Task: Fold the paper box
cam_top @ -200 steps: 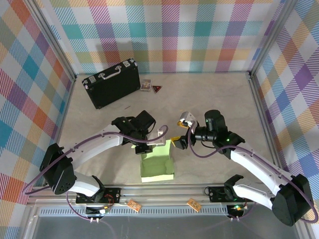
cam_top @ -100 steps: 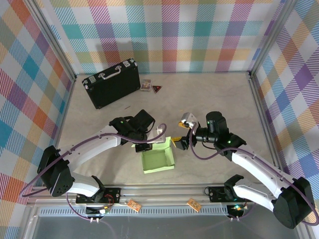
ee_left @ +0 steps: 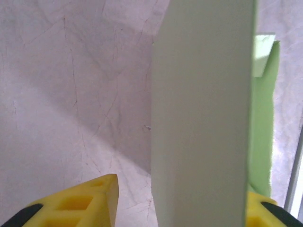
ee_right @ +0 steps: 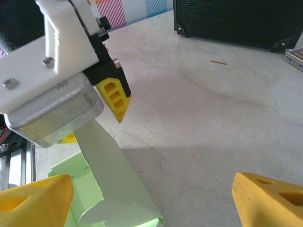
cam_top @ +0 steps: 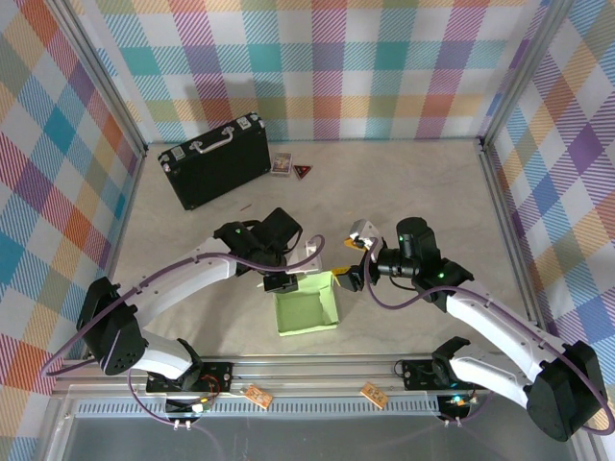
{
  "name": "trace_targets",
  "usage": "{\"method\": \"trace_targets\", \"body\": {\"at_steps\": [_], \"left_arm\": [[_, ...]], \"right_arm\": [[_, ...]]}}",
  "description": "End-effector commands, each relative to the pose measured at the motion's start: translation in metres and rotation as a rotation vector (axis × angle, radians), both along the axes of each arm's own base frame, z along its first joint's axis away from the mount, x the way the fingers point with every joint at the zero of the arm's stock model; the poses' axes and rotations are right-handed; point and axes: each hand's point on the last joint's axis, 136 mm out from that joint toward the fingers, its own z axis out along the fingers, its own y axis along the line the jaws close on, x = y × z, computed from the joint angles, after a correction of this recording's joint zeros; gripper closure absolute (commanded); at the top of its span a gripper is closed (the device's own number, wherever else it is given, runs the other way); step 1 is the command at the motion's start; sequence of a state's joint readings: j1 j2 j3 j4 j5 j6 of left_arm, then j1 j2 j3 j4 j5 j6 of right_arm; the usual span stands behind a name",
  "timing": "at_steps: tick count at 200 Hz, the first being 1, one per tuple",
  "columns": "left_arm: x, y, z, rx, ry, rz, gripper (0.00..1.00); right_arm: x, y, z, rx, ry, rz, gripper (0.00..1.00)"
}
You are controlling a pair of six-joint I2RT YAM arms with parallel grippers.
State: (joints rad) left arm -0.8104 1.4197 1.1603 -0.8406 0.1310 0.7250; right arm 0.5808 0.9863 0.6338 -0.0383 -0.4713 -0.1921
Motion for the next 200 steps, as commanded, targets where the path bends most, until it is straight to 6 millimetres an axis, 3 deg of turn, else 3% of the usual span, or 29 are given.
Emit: {"method": "trace_targets", "body": {"at_steps": [1,78,122,155,200], "left_arm": [[-0.013,-0.001,0.011,-0.009,0.036,-0.027,0.61],[-0.013,0.002,0.026,-0.028,0.011,-0.004,0.82],[-0.014,0.003,0.035,-0.047,-0.004,0.002,0.84],[-0.015,0.002,0.036,-0.048,0.001,-0.004,1.0],[-0.01,0.002,0.032,-0.036,-0.015,-0.009,1.0]], "right_arm": [[0.001,0.0,0.004,0.019,-0.017,-0.005,0.13],[0.0,-0.001,0.001,0.018,-0.007,-0.005,0.13],[-0.001,-0.001,0.001,0.018,-0.005,-0.002,0.13],[-0.001,-0.001,0.0,0.018,-0.007,0.0,0.13],[0.0,-0.004,0.004,0.029,-0.023,-0.024,0.14]]}}
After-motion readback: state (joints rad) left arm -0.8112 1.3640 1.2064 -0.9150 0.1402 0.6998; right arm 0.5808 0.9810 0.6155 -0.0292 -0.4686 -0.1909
